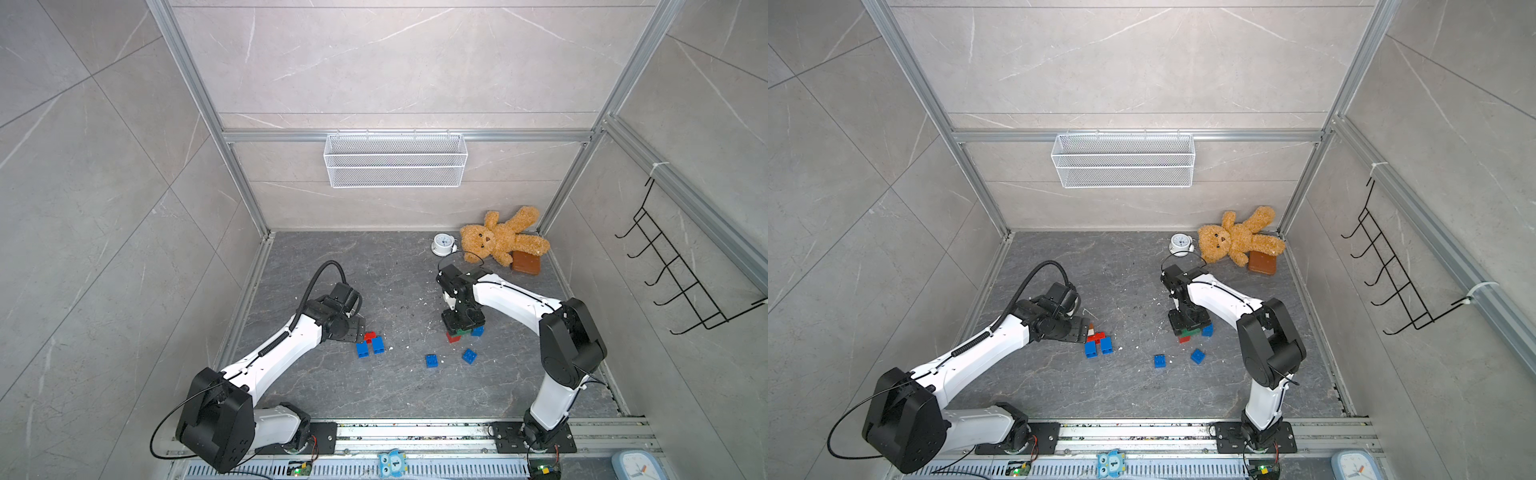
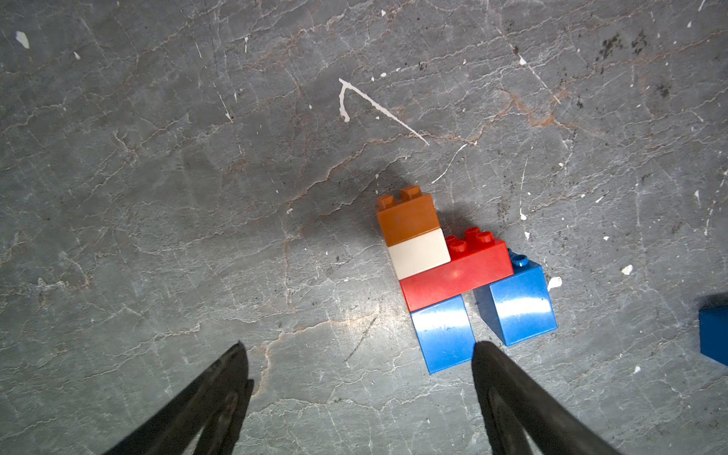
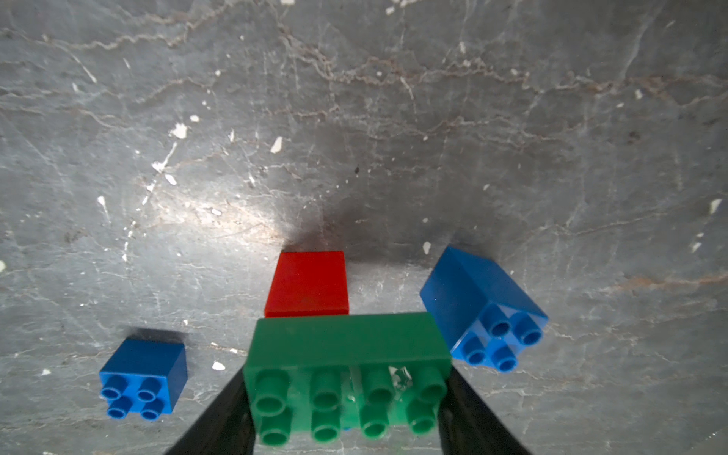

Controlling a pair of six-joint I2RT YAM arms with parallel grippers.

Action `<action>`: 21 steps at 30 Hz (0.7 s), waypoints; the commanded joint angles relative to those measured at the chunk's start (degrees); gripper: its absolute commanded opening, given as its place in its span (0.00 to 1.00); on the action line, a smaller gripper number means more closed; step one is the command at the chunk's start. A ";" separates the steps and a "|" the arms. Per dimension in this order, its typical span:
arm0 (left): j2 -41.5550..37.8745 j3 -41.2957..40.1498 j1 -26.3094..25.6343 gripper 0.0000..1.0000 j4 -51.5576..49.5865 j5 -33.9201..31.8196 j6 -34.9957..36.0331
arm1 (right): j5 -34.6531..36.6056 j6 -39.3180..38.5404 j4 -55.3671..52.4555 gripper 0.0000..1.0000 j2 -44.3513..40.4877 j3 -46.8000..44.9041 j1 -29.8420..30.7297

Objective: Assemble the letter h with lego
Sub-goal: Assemble the lego brick with the lego brick.

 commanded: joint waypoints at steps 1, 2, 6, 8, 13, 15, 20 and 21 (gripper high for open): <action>-0.53 1.48 -0.47 0.91 -0.97 -1.00 1.00 | 1.12 -0.54 -0.61 0.00 0.69 -1.17 0.04; -0.56 1.42 -0.47 0.90 -0.98 -1.00 1.02 | 1.45 -0.48 -0.48 0.00 0.80 -1.39 0.00; -0.70 1.43 -0.47 0.90 -0.96 -1.14 0.97 | 1.03 -0.58 -0.30 0.00 1.60 -1.57 0.04; -0.60 1.42 -0.47 0.90 -0.96 -1.09 0.98 | 1.01 -0.70 0.10 0.00 2.40 -1.69 -0.04; -0.52 1.44 -0.48 0.90 -0.96 -1.04 1.12 | 3.79 -0.70 -1.25 0.00 4.91 -0.19 0.06; -0.48 1.46 -0.56 0.90 -0.96 -1.00 1.08 | 3.87 -0.50 -1.27 0.00 5.15 -0.26 0.26; -0.25 1.45 -0.56 0.90 -0.87 -0.66 1.11 | 3.09 -0.65 -1.30 0.00 6.98 -0.16 1.54; -0.18 1.42 -0.49 0.90 -0.87 -0.71 1.06 | 2.80 -0.63 -1.02 0.00 7.42 -0.25 1.61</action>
